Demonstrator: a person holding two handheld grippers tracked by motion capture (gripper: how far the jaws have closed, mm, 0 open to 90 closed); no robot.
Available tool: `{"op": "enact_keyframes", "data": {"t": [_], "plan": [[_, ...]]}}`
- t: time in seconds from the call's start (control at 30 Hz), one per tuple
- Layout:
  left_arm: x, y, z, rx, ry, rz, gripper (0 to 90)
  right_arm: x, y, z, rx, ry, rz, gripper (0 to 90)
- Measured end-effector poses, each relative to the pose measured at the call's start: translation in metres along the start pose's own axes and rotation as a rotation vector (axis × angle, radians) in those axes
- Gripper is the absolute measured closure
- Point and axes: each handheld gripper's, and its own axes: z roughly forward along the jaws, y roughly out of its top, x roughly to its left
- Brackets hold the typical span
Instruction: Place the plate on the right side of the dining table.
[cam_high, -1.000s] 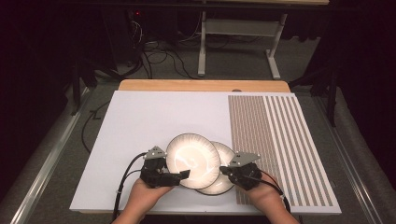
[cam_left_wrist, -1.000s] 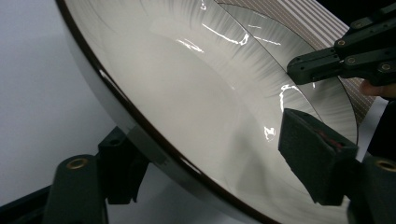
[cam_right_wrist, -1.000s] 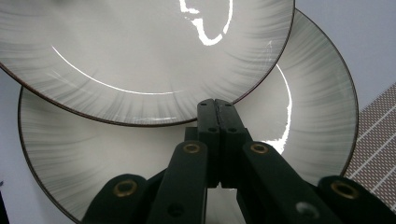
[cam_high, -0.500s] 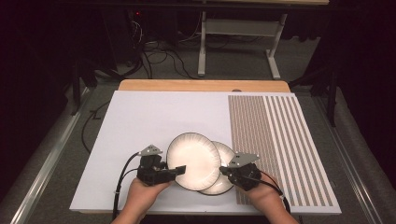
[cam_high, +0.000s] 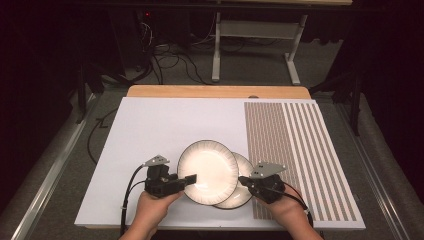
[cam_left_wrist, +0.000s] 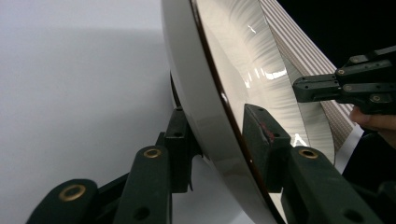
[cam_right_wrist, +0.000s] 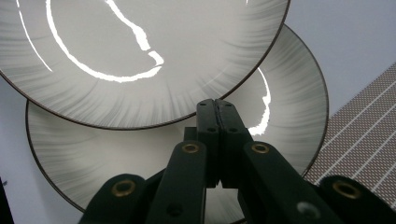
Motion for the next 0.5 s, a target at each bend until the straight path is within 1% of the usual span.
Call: {"op": "enact_keyframes", "data": {"t": [0.03, 0.1, 0.13, 0.23, 0.33, 0.47, 0.5], "plan": [[0.000, 0.000, 0.000, -0.003, -0.002, -0.004, 66.0, -0.001, 0.000, -0.001, -0.001, -0.002, 0.000, 90.0], [-0.001, 0.000, -0.001, -0.012, -0.008, 0.001, 66.8, -0.002, 0.000, -0.003, -0.015, -0.002, 0.005, 89.2], [-0.001, 0.000, -0.002, -0.016, -0.010, 0.000, 67.3, -0.003, 0.000, -0.004, -0.010, -0.004, 0.004, 88.9], [-0.002, 0.000, -0.003, -0.031, -0.016, -0.001, 68.9, -0.005, -0.001, -0.007, -0.023, -0.010, 0.020, 86.6], [-0.002, 0.001, -0.004, -0.045, -0.027, 0.003, 70.6, -0.008, -0.001, -0.011, -0.035, -0.022, 0.028, 82.8], [-0.003, 0.002, -0.005, -0.065, -0.030, 0.008, 72.2, -0.014, -0.004, -0.018, -0.059, -0.037, 0.064, 77.4], [-0.003, 0.002, -0.005, -0.072, -0.029, 0.010, 72.7, -0.016, -0.005, -0.020, -0.065, -0.041, 0.066, 76.0]]}}
